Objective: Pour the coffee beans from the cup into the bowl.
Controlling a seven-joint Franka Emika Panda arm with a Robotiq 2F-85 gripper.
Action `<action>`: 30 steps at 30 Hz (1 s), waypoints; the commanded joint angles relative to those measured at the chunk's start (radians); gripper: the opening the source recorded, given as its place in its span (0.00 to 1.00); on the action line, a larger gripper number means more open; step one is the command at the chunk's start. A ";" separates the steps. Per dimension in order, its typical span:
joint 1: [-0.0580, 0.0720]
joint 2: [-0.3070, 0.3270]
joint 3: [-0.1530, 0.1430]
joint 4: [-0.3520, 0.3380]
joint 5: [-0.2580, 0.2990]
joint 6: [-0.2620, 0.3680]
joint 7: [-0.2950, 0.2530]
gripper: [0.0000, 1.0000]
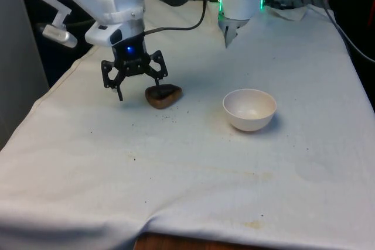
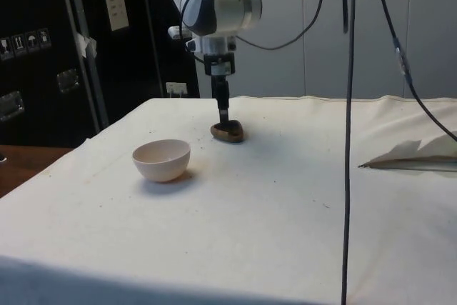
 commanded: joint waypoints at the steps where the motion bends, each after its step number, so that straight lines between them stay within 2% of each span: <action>1: -0.004 0.008 0.001 0.013 -0.001 -0.012 -0.008 1.00; 5: 0.000 0.013 -0.006 0.022 0.000 -0.023 -0.013 1.00; 6: -0.004 0.020 -0.005 0.032 -0.002 -0.035 -0.020 1.00; 9: -0.005 0.028 -0.008 0.041 -0.002 -0.050 -0.030 1.00; 15: 0.000 0.033 -0.016 0.047 -0.004 -0.072 -0.049 1.00; 19: 0.003 0.030 -0.016 0.042 -0.002 -0.069 -0.055 1.00; 30: 0.001 0.039 -0.014 0.045 0.001 -0.067 -0.069 1.00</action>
